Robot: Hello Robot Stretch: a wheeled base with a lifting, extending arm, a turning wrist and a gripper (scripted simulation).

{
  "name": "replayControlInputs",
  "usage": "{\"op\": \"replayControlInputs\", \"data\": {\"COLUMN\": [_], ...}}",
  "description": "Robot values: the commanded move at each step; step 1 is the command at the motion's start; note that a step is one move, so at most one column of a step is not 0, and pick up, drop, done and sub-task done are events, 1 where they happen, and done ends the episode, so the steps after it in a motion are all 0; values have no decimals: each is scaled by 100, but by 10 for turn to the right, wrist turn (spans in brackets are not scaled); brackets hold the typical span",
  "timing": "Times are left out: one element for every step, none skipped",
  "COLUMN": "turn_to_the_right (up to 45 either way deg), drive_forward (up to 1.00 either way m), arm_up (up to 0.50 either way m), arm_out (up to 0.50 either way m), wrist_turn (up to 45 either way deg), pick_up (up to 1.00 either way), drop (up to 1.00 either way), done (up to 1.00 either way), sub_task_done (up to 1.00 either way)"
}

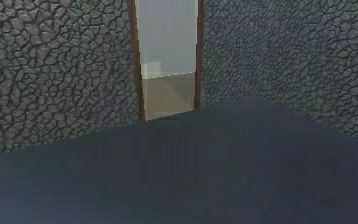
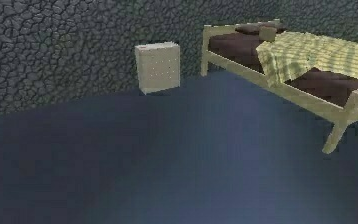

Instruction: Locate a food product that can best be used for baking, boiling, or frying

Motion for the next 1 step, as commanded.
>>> {"op": "replayControlInputs", "data": {"turn_to_the_right": [0], "drive_forward": [100], "arm_up": [0], "arm_out": [0], "wrist_turn": [0], "pick_up": [0], "drop": [0], "done": [0], "sub_task_done": [0]}}
